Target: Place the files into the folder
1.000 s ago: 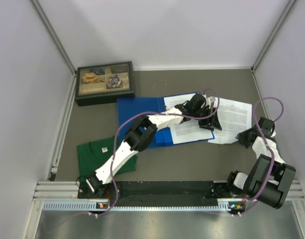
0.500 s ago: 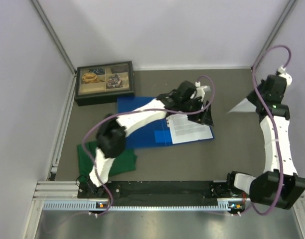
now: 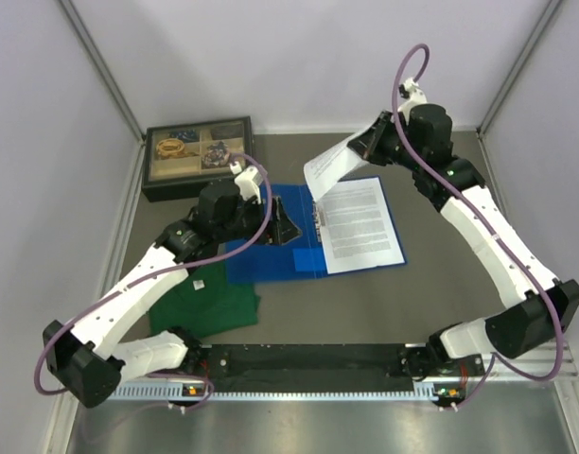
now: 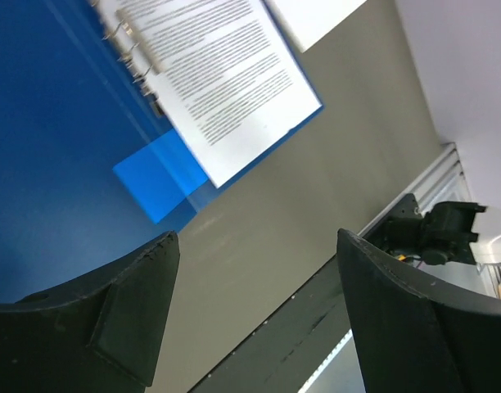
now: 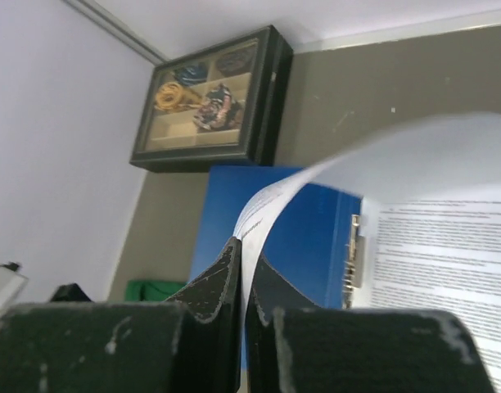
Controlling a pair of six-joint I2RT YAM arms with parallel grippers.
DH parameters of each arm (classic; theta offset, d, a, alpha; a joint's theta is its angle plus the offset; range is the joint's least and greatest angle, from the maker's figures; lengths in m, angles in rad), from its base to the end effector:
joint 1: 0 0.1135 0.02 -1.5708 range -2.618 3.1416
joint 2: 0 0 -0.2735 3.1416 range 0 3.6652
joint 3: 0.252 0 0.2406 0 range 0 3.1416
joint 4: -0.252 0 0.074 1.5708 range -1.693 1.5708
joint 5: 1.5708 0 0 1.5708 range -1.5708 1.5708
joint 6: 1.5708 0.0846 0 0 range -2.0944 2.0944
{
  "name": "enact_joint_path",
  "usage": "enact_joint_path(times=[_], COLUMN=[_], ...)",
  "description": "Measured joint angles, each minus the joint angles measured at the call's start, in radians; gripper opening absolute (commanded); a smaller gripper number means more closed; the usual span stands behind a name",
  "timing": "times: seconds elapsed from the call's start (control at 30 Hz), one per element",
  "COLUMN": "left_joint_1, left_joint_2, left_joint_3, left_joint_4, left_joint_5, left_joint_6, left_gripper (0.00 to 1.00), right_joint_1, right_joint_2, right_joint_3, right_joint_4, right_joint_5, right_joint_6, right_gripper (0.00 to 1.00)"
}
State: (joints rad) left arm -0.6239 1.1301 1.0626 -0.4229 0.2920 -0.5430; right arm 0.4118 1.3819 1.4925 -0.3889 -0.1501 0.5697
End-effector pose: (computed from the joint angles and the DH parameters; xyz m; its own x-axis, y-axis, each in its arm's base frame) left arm 0.2103 -0.1814 0.3320 -0.7228 -0.0894 -0.6852 0.4580 0.6806 -0.5719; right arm 0.3113 0.1498 0.4242 -0.4965 0.3651 -0.7875 -0.3084 0.7738 0.5532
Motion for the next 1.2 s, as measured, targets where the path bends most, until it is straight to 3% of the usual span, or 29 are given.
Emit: enact_joint_path(times=[0.1,0.23,0.4,0.53,0.83,1.2], left_joint_1=[0.011,0.013,0.013,0.014,0.015,0.027], left_joint_2=[-0.039,-0.045,0.034,0.12,0.203,0.221], left_joint_3=[-0.051,-0.086,-0.091,-0.092,-0.092,-0.092], left_joint_4=[-0.013,-0.003,0.055,0.102,0.148,0.191], left_joint_5=[-0.027,-0.032,-0.002,0.035,0.081,0.116], left_joint_6=[-0.021,-0.047,-0.077,-0.095,-0.109,-0.109], left_gripper=[0.82,0.81,0.81,0.8,0.8,0.8], right_joint_1=[-0.019,-0.096,-0.238,-0.256,-0.27,-0.271], right_joint_2=[-0.01,-0.094,-0.144,-0.135,-0.121,-0.063], right_joint_3=[-0.053,-0.268,-0.618,-0.764,-0.874,-0.945], right_joint_4=[0.069,0.179,0.294,0.323,0.458,0.58], right_joint_5=[-0.036,-0.055,-0.063,-0.055,-0.039,-0.127], right_joint_6=[0.054,0.136,0.254,0.301,0.346,0.357], right_gripper=[0.0,0.0,0.0,0.0,0.0,0.0])
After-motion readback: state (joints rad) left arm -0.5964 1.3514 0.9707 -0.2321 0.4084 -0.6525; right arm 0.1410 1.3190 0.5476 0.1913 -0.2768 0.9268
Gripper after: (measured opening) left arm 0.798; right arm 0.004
